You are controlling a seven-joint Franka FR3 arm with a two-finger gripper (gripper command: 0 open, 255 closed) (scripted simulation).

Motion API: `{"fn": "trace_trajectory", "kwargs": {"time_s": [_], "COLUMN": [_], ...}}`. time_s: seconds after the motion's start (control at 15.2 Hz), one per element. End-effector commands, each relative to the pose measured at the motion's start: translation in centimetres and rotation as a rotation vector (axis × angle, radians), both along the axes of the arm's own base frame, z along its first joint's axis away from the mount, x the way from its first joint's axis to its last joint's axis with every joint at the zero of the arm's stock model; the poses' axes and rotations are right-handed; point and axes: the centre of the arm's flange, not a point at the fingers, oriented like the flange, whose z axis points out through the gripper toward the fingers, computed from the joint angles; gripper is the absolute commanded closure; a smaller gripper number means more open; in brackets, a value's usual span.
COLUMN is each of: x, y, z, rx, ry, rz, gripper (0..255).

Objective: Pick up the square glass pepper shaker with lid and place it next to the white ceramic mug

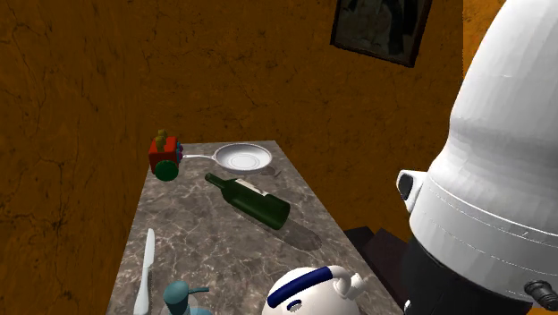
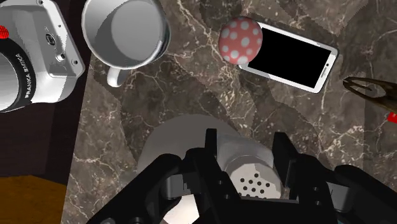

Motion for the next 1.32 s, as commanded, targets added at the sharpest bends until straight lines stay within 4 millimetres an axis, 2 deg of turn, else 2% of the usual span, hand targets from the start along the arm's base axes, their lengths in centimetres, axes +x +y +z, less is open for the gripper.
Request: {"fn": "trace_trajectory", "kwargs": {"time_s": [0.0, 1.25], "x": [-2.0, -2.0], "y": [-0.1, -0.1], "z": [-0.5, -10.5], "rx": [0.000, 0.000], "ry": [0.001, 0.001], "rz": [-0.002, -0.002], "gripper": [255, 255]}}
